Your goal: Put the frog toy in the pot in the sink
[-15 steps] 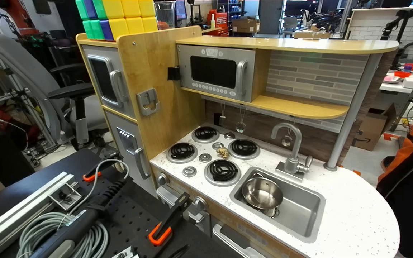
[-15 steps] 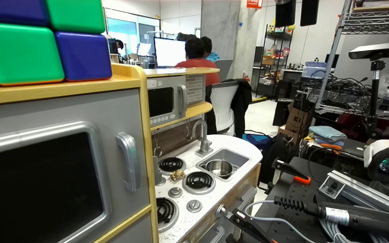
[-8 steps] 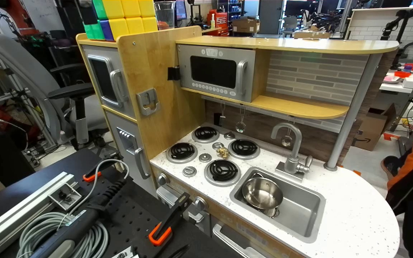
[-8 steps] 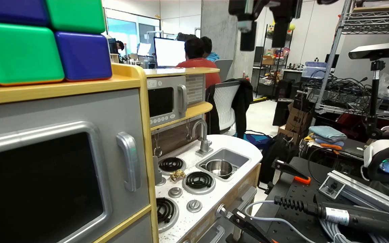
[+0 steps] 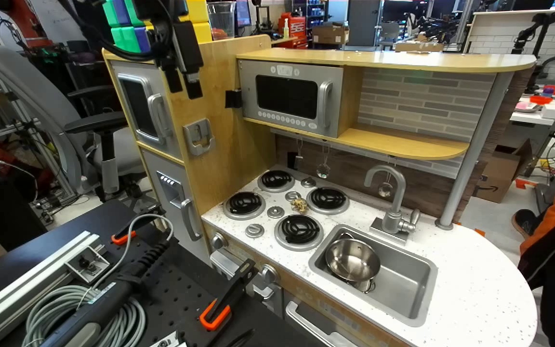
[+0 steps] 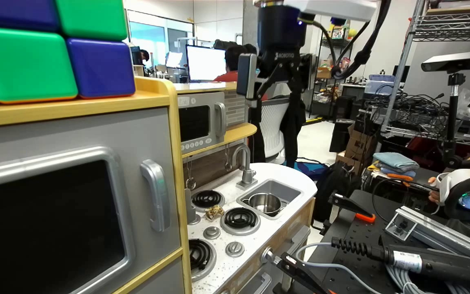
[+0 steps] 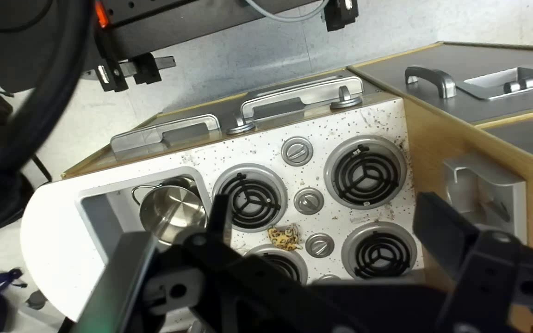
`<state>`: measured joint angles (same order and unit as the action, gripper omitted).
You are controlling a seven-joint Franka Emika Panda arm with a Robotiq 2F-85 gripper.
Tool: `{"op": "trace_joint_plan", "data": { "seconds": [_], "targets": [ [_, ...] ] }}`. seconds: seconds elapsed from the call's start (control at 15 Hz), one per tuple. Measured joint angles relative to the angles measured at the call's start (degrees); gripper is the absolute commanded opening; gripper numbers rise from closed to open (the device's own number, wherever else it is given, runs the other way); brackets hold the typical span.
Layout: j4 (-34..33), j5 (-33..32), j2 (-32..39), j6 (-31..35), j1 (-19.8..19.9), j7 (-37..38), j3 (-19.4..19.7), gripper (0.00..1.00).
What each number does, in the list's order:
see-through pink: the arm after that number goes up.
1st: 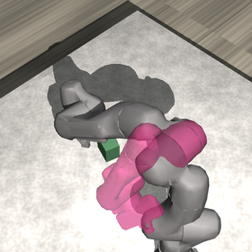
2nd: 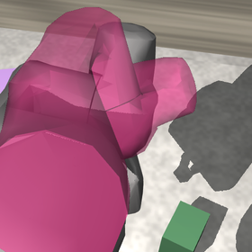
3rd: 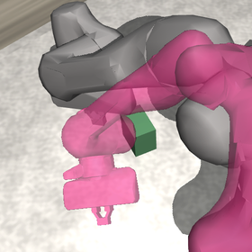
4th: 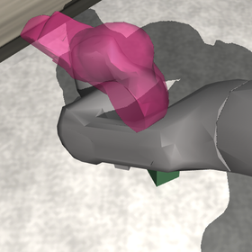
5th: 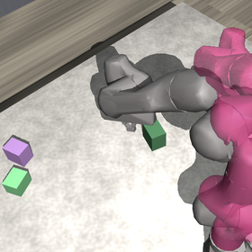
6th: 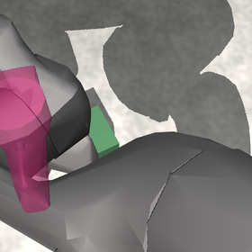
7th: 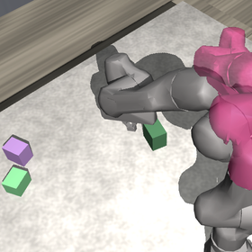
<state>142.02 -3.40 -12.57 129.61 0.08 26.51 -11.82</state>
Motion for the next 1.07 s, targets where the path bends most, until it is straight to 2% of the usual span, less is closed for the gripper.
{"op": "trace_joint_plan", "data": {
  "seconds": [0.27,0.67,0.8,1.07],
  "targets": [
    [-4.0,-0.5,8.6,3.2,0.0,0.9,2.2,1.0],
    [-10.7,-7.5,19.3,7.5,-0.1,6.3,7.7,1.0],
    [-12.2,-8.6,21.3,7.4,-0.6,7.6,8.9,1.0],
    [-12.9,-8.6,21.8,7.4,-0.9,8.1,9.0,1.0]
  ]
}}
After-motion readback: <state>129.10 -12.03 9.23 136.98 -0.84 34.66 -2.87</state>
